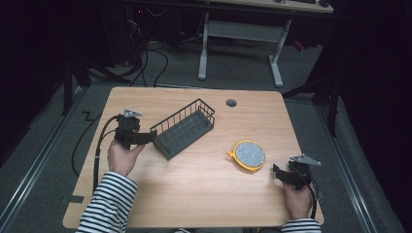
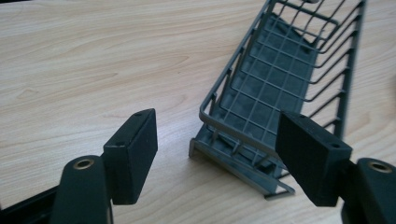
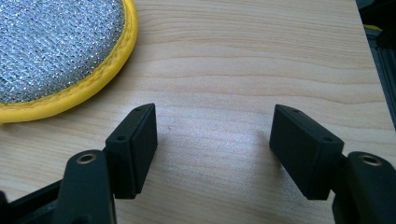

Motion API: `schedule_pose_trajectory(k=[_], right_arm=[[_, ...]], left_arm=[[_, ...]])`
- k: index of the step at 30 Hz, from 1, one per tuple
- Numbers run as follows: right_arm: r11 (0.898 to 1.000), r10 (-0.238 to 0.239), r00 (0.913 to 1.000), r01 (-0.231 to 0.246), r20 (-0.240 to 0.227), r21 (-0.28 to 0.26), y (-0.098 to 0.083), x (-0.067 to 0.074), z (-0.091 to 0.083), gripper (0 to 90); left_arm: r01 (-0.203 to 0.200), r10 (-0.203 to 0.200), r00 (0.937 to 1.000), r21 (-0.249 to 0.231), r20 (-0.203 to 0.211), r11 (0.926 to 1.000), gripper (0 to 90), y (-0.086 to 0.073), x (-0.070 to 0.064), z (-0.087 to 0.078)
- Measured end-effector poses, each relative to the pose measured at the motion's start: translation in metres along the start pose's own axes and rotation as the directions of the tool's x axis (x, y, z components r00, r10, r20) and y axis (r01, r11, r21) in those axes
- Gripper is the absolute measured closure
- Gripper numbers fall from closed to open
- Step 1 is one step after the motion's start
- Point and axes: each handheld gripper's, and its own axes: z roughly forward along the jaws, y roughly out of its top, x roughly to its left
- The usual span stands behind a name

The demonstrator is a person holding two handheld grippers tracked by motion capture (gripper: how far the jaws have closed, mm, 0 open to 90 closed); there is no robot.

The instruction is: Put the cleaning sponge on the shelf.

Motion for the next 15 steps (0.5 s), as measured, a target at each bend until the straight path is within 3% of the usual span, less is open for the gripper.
schedule_pose_trajectory(k=[5, 15], right_arm=[[1.000, 0.000, 1.0000, 0.000, -0.001, -0.002, 0.000, 0.000, 0.000, 32.3], [1.000, 0.003, 1.0000, -0.003, -0.001, -0.001, 0.000, 0.000, 0.000, 32.3]], left_arm=[[0.022, -0.021, 0.9997, 0.030, -0.007, 0.9993, 29.6, 0.006, -0.001, 0.016], [0.036, -0.035, 0.9993, 0.074, -0.011, 0.9966, 33.5, 0.007, -0.004, 0.032]])
